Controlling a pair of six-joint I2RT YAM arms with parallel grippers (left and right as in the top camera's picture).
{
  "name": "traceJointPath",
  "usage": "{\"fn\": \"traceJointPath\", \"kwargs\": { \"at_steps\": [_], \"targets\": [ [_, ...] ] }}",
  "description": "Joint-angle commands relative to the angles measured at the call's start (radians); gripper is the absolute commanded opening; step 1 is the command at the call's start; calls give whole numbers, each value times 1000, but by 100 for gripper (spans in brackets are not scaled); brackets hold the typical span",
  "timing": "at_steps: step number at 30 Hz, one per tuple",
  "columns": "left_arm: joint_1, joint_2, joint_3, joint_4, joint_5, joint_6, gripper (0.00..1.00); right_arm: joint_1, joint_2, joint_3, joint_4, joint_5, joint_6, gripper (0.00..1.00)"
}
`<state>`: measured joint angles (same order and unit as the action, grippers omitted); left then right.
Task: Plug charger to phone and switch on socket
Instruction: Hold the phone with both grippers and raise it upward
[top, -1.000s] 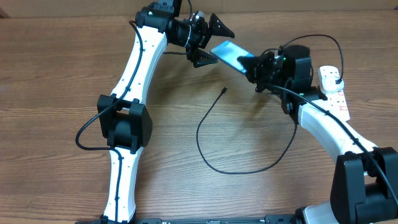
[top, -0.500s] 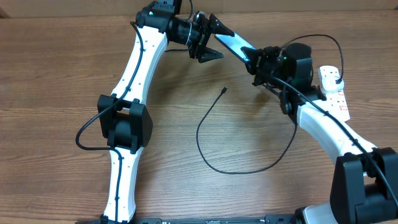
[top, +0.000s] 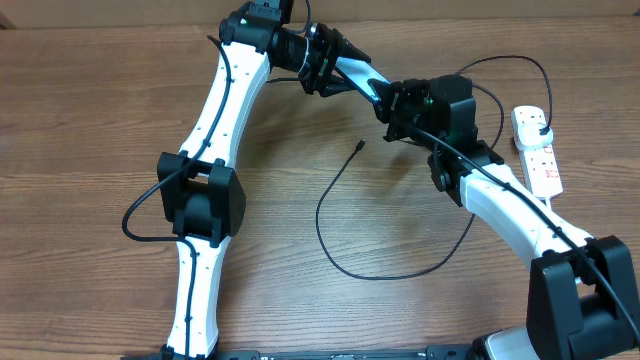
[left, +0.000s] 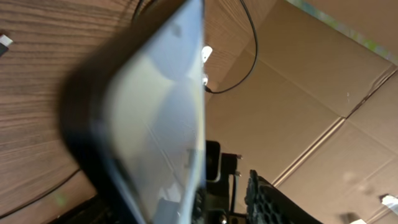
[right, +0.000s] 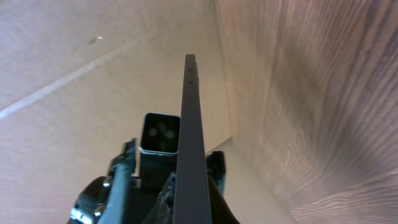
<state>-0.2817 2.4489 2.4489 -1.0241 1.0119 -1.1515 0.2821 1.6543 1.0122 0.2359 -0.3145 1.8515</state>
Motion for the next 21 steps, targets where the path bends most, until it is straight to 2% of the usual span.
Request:
{"fn": "traceJointPath", "kwargs": {
  "at_steps": [1,9,21],
  "targets": [
    [-6,4,23,0,-37,-23,51,0,-44,23,46,-6,29,4],
    [-8,4,23,0,-72,-80,40,5,-44,23,69,-27,39,4],
    [-8,4,23,0,-73,-87,24,37,-44,23,68,-23,60,4]
  ]
}}
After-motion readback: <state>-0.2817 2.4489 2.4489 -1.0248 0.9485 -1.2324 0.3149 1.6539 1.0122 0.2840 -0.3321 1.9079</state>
